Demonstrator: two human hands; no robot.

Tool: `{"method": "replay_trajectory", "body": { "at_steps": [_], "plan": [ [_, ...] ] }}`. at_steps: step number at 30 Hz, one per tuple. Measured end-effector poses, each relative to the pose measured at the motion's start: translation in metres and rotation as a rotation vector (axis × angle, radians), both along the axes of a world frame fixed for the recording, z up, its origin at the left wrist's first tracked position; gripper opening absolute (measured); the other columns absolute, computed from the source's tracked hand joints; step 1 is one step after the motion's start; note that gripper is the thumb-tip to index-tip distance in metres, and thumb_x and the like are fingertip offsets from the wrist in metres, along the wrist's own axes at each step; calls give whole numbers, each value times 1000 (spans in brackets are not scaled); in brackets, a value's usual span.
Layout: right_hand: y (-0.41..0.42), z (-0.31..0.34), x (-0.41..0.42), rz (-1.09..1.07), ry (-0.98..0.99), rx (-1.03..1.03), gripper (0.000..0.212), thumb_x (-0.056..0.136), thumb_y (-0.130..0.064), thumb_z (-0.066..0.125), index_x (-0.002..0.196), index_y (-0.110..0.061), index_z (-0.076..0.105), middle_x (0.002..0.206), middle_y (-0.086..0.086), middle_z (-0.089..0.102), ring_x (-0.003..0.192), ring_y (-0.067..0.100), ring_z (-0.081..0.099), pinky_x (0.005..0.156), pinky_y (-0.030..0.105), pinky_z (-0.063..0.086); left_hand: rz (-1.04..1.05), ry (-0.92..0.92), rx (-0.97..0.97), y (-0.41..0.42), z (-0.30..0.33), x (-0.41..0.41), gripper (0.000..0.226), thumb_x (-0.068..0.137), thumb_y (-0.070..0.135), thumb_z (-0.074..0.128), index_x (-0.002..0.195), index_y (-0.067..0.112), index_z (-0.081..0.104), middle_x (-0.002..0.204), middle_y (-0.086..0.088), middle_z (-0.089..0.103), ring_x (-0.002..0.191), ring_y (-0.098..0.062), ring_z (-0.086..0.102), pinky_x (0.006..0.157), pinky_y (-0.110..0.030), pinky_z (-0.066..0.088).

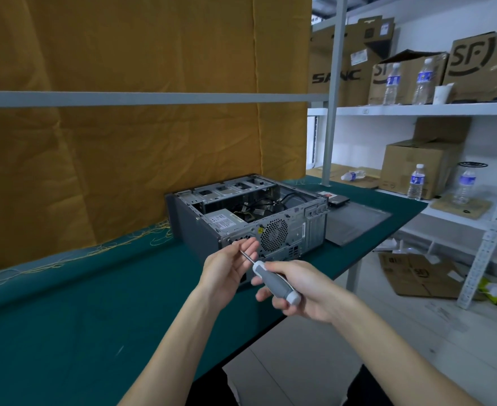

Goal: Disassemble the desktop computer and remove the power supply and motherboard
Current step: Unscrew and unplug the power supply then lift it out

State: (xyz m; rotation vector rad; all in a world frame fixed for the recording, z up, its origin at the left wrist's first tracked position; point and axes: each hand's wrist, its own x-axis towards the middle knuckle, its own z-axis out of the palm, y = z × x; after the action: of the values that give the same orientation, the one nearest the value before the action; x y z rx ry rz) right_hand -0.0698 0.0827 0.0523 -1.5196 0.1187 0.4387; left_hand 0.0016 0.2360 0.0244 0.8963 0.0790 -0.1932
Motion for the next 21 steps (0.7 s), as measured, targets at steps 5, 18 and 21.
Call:
{"method": "replay_trajectory", "body": {
  "at_steps": [5, 18, 21],
  "plan": [
    [9, -9, -1, -277, -675, -958, 15, 90, -40, 65, 94, -27, 72, 71, -8, 68, 63, 19, 59, 53, 29, 41, 140, 171, -107, -2, 10, 4, 13, 99, 11, 64, 101, -2, 65, 99, -18, 76, 82, -18, 75, 67, -28, 64],
    [7, -4, 4, -159, -491, -922, 36, 91, -43, 61, 79, -10, 63, 65, -1, 65, 64, 28, 63, 56, 34, 52, 222, 285, -152, -14, 20, 4, 14, 99, 13, 64, 94, 0, 65, 94, -12, 71, 82, -20, 71, 70, -31, 61],
    [12, -3, -1, -254, -657, -1046, 19, 84, -29, 73, 93, -27, 56, 83, -8, 56, 74, 23, 54, 59, 33, 37, 260, 273, -139, -19, 22, 5, 18, 98, 12, 66, 104, -4, 66, 100, -14, 72, 78, -18, 71, 65, -29, 63]
  ]
}}
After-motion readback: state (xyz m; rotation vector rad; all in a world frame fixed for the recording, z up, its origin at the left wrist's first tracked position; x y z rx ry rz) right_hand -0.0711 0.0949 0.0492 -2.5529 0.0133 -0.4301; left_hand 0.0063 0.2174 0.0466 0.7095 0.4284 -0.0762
